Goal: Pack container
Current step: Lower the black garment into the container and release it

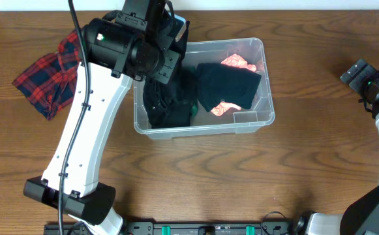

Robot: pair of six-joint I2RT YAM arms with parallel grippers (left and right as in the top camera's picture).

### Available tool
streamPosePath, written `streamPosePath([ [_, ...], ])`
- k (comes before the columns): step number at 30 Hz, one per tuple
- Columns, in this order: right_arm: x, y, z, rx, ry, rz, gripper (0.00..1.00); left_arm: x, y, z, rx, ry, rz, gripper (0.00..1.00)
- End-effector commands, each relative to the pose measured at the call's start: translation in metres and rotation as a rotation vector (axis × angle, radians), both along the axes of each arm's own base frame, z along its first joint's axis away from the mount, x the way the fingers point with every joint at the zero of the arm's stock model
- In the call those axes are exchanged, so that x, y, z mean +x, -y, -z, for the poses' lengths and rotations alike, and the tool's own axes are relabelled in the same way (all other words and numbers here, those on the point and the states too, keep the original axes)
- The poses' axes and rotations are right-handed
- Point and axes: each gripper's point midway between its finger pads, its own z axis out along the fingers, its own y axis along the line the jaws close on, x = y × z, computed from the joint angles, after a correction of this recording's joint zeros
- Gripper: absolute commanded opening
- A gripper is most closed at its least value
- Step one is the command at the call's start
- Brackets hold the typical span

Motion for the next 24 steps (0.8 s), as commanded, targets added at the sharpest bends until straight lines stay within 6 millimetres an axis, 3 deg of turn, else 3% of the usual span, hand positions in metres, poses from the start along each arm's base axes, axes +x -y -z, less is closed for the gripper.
streamPosePath([
  [1, 0.002, 0.004, -0.004, -0.004, 0.010, 0.019, 0.99, 0.008, -0.002, -0.012, 0.013, 0.060, 0.004, 0.23],
  [7, 0.002, 0.004, -0.004, -0.004, 0.010, 0.019, 0.99, 0.011, 0.022, -0.021, -0.076, 0.089, 0.060, 0.56],
  [12, 0.002, 0.004, -0.004, -0.004, 0.010, 0.019, 0.99, 0.011, 0.049, -0.030, -0.118, 0.137, 0.124, 0.69],
  [19, 0.002, 0.004, -0.004, -0.004, 0.010, 0.019, 0.99, 0.010, 0.093, -0.046, -0.192, 0.215, 0.178, 0.71],
  [24, 0.002, 0.004, -0.004, -0.004, 0.010, 0.019, 0.99, 0.013, 0.098, -0.039, -0.190, 0.204, 0.174, 0.69],
])
